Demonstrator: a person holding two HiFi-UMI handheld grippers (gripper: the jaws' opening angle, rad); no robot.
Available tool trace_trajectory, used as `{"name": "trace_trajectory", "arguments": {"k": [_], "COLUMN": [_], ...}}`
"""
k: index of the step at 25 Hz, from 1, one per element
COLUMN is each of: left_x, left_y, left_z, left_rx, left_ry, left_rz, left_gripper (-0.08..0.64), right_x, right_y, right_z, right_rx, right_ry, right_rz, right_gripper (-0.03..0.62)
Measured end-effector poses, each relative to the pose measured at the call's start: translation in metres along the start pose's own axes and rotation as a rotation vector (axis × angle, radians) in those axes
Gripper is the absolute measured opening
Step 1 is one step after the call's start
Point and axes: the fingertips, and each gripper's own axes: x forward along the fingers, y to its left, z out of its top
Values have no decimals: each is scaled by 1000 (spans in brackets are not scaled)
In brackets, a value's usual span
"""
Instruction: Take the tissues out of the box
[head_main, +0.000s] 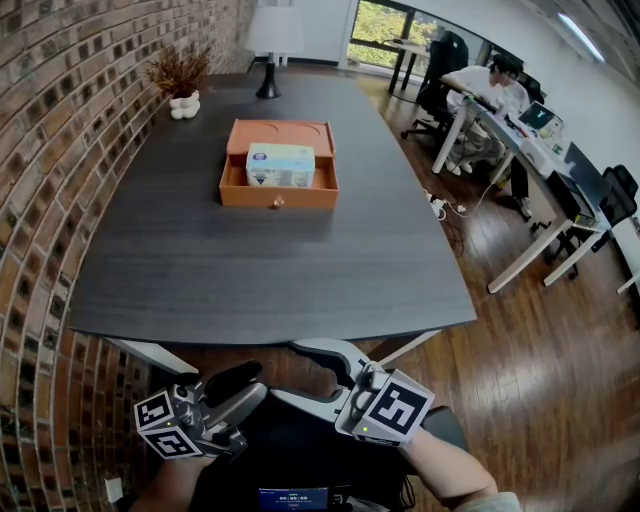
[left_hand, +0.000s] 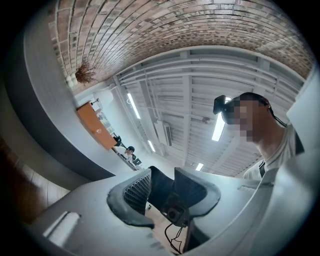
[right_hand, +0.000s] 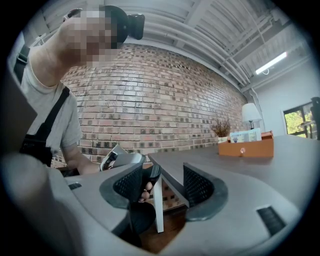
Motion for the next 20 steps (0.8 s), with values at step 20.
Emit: {"name": "trace_trajectory", "arguments": {"k": [20], "left_x": [0], "left_y": [1], "left_z": [-2], "left_rx": [-9], "left_ry": [4], "left_rz": [4], "left_gripper": [132], "right_x": [1], "right_y": [1], "right_z": [-1], "right_rx": [13], "right_ry": [12], "right_rz": [2], "right_gripper": [255]}}
